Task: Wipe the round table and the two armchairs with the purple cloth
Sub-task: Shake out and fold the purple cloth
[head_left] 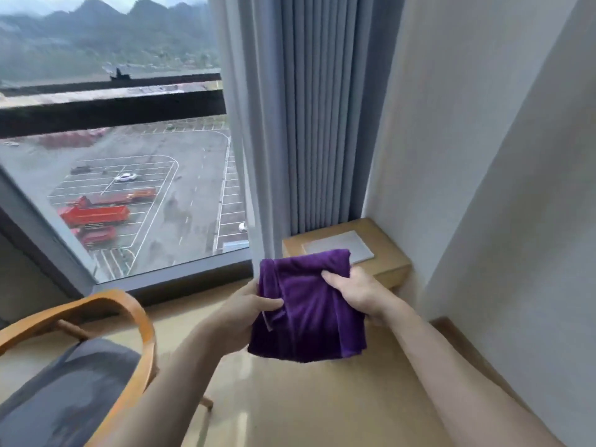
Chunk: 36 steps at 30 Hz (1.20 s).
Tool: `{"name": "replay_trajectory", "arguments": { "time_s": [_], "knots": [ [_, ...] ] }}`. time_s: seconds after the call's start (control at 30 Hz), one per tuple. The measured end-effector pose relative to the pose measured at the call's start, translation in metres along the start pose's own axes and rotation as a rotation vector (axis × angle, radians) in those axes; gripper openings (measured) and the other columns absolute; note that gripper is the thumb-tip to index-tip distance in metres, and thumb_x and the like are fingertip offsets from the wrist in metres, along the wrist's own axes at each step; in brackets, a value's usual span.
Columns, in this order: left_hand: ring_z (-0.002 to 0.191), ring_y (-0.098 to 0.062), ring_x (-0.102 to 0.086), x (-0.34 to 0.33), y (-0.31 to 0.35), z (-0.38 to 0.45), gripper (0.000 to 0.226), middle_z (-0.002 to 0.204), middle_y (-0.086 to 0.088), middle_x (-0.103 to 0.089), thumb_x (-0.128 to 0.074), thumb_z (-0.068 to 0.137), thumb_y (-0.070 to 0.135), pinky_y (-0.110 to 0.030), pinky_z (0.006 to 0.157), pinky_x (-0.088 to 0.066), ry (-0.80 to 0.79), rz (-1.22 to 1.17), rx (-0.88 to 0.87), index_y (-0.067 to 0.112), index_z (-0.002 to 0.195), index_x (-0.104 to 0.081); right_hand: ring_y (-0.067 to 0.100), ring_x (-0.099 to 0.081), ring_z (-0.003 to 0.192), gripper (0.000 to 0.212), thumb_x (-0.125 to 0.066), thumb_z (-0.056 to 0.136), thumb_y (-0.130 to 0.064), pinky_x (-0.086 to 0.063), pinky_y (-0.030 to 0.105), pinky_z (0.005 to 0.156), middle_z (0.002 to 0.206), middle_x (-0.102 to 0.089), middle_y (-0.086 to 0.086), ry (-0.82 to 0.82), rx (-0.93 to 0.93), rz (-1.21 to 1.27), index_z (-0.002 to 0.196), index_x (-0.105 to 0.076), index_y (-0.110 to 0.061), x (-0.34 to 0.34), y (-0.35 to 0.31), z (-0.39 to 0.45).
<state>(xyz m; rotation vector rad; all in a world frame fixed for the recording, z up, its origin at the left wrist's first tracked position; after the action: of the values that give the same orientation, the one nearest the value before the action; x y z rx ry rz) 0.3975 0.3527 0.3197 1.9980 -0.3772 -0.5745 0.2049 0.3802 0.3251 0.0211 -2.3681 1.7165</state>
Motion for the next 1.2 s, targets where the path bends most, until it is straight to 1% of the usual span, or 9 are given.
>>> {"name": "replay_trajectory", "arguments": {
  "time_s": [0.1,0.2,0.37,0.53,0.63,0.73,0.9,1.03,1.2],
  "knots": [
    [0.108,-0.039,-0.066,-0.052,-0.02,0.042,0.043,0.12,-0.021,-0.067,-0.056,0.09,-0.012,-0.052,0.095,-0.053,0.016,0.028,0.095,0.011,0.126,-0.06,0.028,-0.076,0.094,0.027,-0.07,0.093,-0.036,-0.06,0.048,0.09,0.101,-0.078,0.009,0.02,-0.088,0.06,0.106,-0.073,-0.012,0.067,0.029,-0.002],
    [0.101,-0.037,-0.069,-0.086,-0.023,0.08,0.044,0.12,-0.019,-0.068,-0.057,0.09,-0.009,-0.046,0.081,-0.057,0.009,-0.027,0.139,0.018,0.125,-0.062,0.034,-0.075,0.095,0.027,-0.076,0.087,-0.021,-0.061,0.045,0.083,0.106,-0.076,0.018,0.032,-0.119,0.225,0.107,-0.073,-0.003,0.119,0.044,0.007],
    [0.103,-0.037,-0.07,-0.107,-0.015,0.138,0.039,0.114,-0.013,-0.072,-0.059,0.092,0.001,-0.044,0.074,-0.059,0.03,-0.125,0.173,0.027,0.119,-0.067,0.034,-0.073,0.094,0.032,-0.068,0.091,-0.013,-0.061,0.041,0.078,0.11,-0.074,0.021,0.023,-0.152,0.611,0.12,-0.065,-0.001,0.144,0.063,0.041],
    [0.078,-0.036,-0.073,-0.095,-0.033,0.207,0.03,0.098,-0.02,-0.074,-0.063,0.09,0.007,-0.041,0.063,-0.058,0.124,-0.095,0.273,0.013,0.119,-0.06,0.036,-0.068,0.115,0.05,-0.062,0.092,-0.002,-0.055,0.051,0.099,0.127,-0.069,0.016,-0.145,-0.28,0.579,0.137,-0.05,-0.021,0.118,0.099,0.092],
    [0.083,-0.04,-0.073,-0.078,-0.045,0.257,0.031,0.098,-0.022,-0.074,-0.068,0.087,0.008,-0.045,0.064,-0.058,0.144,-0.102,0.347,0.016,0.116,-0.059,0.033,-0.069,0.113,0.056,-0.058,0.091,0.005,-0.057,0.046,0.095,0.126,-0.069,0.014,-0.125,-0.326,0.449,0.138,-0.048,-0.023,0.127,0.111,0.141],
    [0.088,-0.041,-0.072,-0.062,-0.053,0.303,0.033,0.104,-0.022,-0.073,-0.065,0.088,0.004,-0.05,0.072,-0.059,0.16,-0.123,0.414,0.015,0.12,-0.062,0.039,-0.069,0.109,0.049,-0.051,0.091,0.01,-0.056,0.052,0.095,0.121,-0.069,0.02,-0.027,-0.431,0.345,0.132,-0.054,-0.017,0.156,0.121,0.188],
    [0.092,-0.037,-0.072,-0.047,-0.057,0.382,0.035,0.11,-0.019,-0.072,-0.055,0.095,-0.001,-0.044,0.074,-0.059,0.107,-0.058,0.446,0.021,0.122,-0.061,0.036,-0.071,0.097,0.043,-0.047,0.092,0.014,-0.058,0.046,0.086,0.117,-0.07,0.026,-0.012,-0.479,0.421,0.126,-0.061,-0.008,0.192,0.13,0.264],
    [0.08,-0.029,-0.072,-0.049,-0.059,0.419,0.032,0.108,-0.017,-0.07,-0.052,0.098,0.004,-0.038,0.069,-0.059,0.074,0.058,0.531,0.025,0.121,-0.057,0.035,-0.071,0.093,0.044,-0.046,0.092,0.015,-0.058,0.042,0.078,0.117,-0.07,0.027,0.028,-0.6,0.45,0.126,-0.061,-0.008,0.198,0.16,0.293],
    [0.083,-0.031,-0.072,-0.049,-0.068,0.462,0.031,0.107,-0.018,-0.07,-0.051,0.099,0.006,-0.043,0.074,-0.061,0.105,0.096,0.586,0.026,0.122,-0.053,0.036,-0.072,0.094,0.045,-0.046,0.093,0.012,-0.058,0.043,0.079,0.112,-0.073,0.023,0.019,-0.703,0.347,0.13,-0.06,-0.008,0.219,0.188,0.348]
  ]
}}
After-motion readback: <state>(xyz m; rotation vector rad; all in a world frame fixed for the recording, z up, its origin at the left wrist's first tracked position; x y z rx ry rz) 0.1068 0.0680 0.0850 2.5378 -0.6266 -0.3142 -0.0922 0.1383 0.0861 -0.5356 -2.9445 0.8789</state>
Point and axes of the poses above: each hand's wrist, its own z-axis towards the middle knuckle, its own x-axis out of the back of the hand, y = z × x, the point moved 10 cm from there along z, towards the middle knuckle
